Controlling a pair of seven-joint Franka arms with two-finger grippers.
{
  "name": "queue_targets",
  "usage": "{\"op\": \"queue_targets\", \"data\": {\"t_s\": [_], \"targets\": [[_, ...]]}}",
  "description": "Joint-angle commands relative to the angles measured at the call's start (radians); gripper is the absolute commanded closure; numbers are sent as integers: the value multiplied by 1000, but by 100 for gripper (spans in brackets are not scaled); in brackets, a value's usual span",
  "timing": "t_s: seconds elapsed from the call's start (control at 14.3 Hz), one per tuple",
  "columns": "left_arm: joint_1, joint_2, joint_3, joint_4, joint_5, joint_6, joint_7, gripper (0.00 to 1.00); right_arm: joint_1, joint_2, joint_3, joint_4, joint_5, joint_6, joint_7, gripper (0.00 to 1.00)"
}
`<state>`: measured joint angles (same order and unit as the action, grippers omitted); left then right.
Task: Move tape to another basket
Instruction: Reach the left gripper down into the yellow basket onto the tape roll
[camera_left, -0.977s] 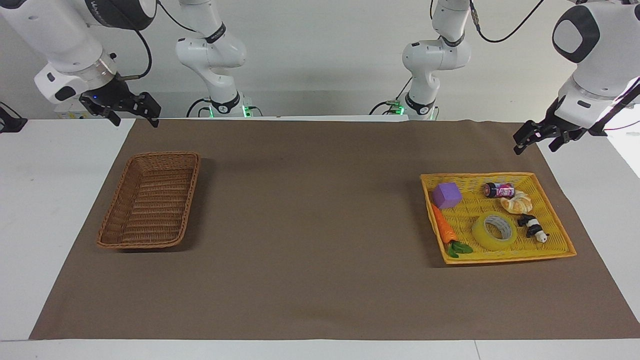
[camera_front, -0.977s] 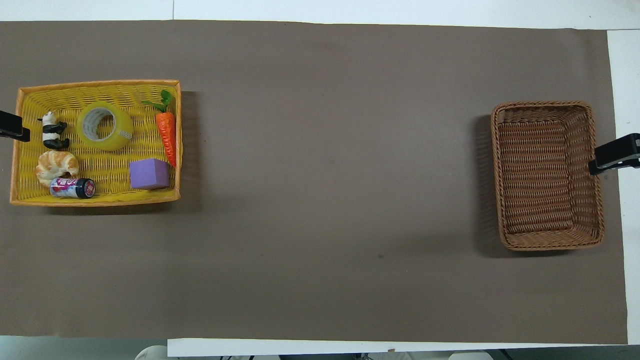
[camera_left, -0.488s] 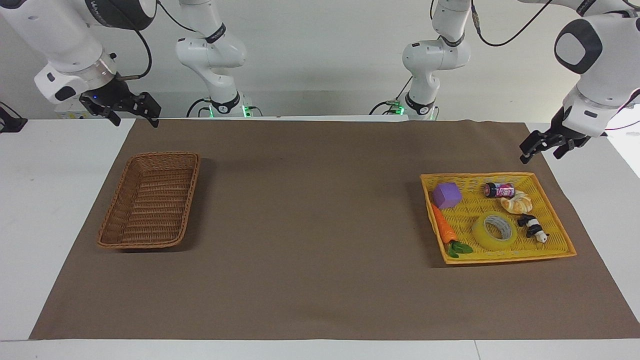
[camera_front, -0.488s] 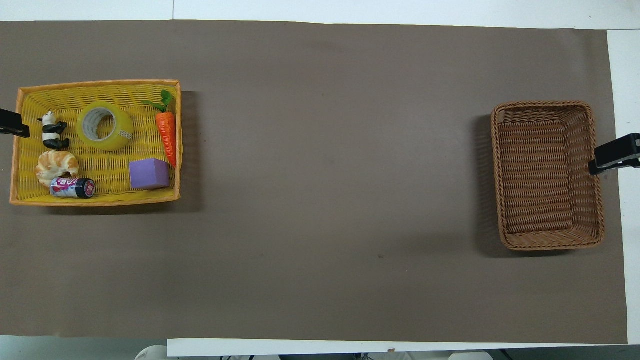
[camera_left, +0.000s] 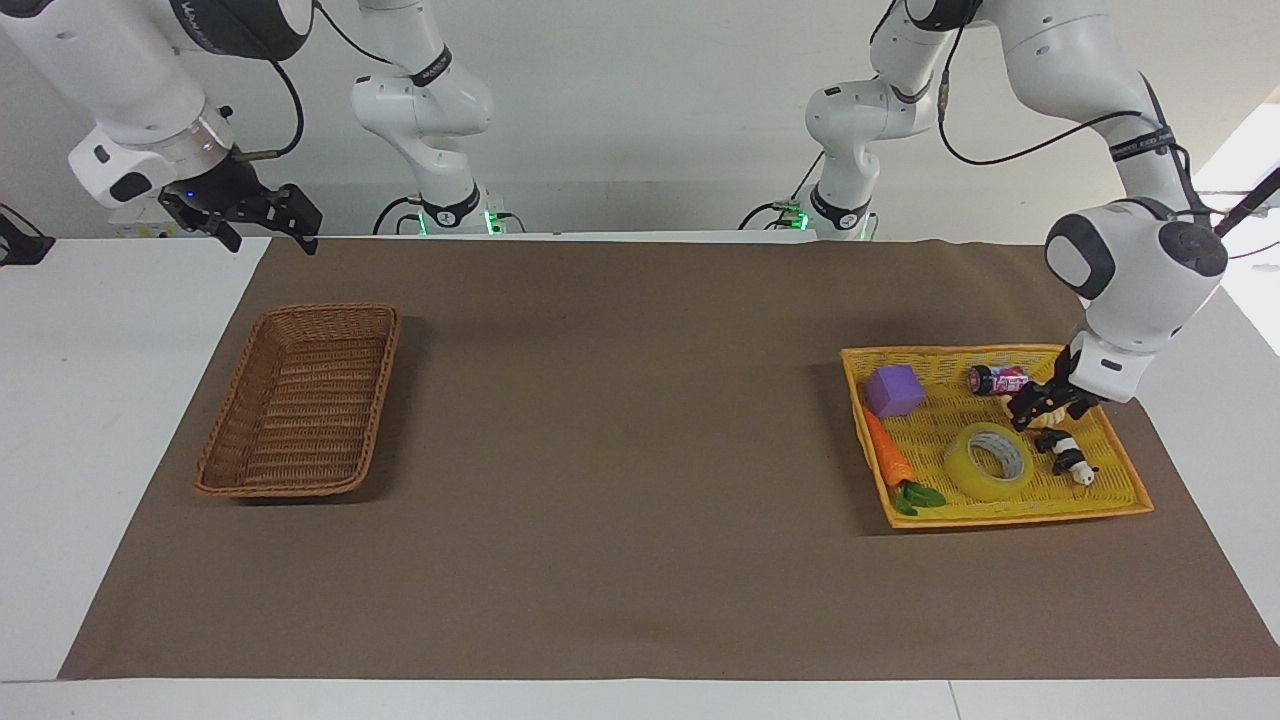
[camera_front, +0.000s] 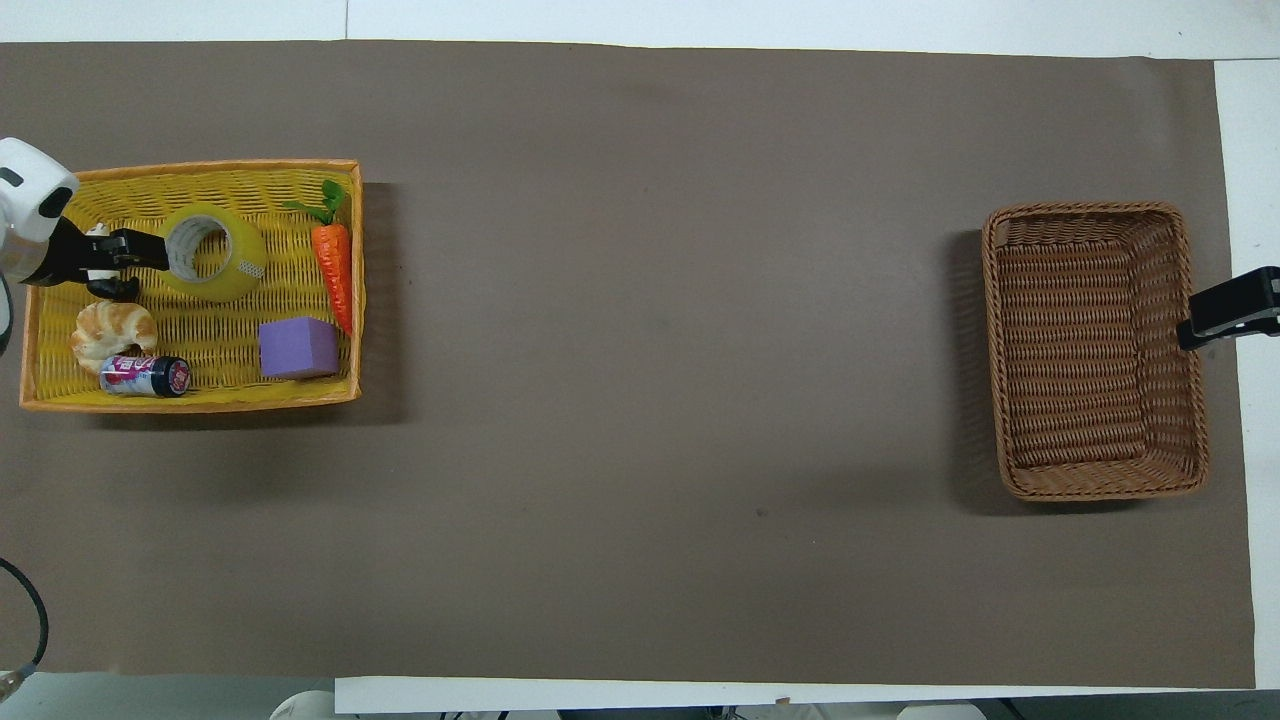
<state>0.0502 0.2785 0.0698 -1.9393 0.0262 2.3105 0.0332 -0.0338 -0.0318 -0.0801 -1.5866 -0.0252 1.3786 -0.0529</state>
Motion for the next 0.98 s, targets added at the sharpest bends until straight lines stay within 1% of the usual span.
{"op": "queue_targets", "data": {"t_s": [0.0,0.14,0.21,0.28,0.35,0.49,0.56,0.91], "targets": [[5,34,-2,59,-3,1,-1,10,-12,-26,5,-30,16,7,-13,1],[2,41,-2,72,-6,-3,-4,10,-12,-26,5,-30,16,7,-13,1],[2,42,-4,77,-8,-3,-7,13,-12,-26,5,-30,16,7,-13,1],[2,44,-4,77,-8,-3,-9,20,-12,-26,5,-30,16,7,-13,1],[0,53,-4,73,-8,-2,-9,29,-12,-26,5,-30,16,7,-13,1],[-25,68,-7,66,-9,6,-9,37,-12,-26,5,-30,16,7,-13,1],[-30,82,-7,66,-9,6,-10,40,-12,-26,5,-30,16,7,-13,1],[-26,88,-7,53,-9,4,-1,47,-12,-26,5,-30,16,7,-13,1]]}}
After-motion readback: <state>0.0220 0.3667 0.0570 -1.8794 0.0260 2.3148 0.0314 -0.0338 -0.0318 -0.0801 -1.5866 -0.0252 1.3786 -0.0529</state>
